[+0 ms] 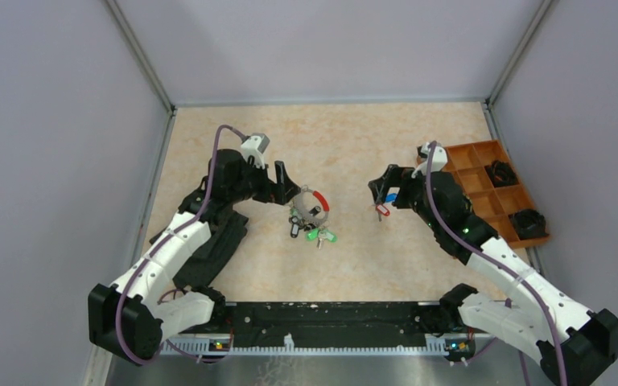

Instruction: Remove the keys from the keyring

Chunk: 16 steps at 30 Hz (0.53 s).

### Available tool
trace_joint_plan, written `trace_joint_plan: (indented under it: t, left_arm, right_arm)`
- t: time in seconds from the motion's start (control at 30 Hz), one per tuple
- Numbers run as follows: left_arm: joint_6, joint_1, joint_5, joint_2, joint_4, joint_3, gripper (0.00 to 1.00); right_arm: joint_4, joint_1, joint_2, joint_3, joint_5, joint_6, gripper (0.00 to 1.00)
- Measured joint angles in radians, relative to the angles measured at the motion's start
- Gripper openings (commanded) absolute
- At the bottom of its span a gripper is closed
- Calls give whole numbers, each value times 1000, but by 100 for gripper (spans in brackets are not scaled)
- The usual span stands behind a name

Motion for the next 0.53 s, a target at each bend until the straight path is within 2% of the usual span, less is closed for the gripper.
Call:
trace_joint_plan:
  t: [0.53]
  left_arm:
    - [0,0,18,0,17,-3,99]
  right_arm:
    - [-59,0,-58,0,-10,26,99]
